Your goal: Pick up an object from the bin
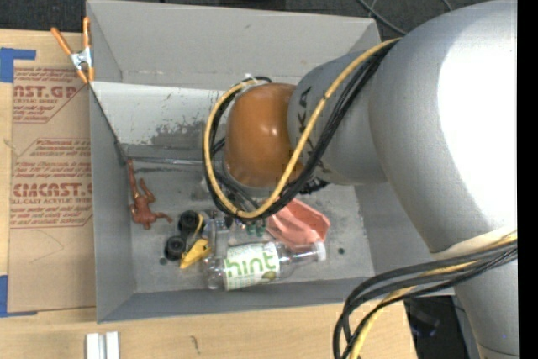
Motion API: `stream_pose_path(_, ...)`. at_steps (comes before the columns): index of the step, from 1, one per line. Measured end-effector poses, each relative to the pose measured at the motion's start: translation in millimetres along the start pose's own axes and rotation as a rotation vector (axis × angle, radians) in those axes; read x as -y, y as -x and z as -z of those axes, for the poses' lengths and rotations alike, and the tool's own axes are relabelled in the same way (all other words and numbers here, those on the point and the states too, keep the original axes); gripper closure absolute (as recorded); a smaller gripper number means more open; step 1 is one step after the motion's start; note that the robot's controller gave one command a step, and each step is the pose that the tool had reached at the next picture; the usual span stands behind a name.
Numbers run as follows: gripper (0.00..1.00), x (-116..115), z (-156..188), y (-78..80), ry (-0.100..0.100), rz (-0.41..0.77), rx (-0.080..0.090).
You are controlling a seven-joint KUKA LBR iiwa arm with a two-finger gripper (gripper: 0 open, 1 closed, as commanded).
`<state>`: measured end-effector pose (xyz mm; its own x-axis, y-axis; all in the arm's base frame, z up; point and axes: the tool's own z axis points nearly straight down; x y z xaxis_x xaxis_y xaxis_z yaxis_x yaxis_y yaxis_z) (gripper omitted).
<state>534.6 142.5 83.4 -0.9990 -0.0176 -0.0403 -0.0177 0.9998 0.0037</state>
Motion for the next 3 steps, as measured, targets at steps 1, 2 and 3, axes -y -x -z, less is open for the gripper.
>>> stream_pose_path(1,0.0,-14,-2,1.1,0.004,0.004,-0.004)
stream_pose_path(2,1.0,-53,-10,-29.9,0.002,0.084,-0.033)
stream_pose_path(3,1.0,-52,-10,-29.9,0.002,0.083,-0.033)
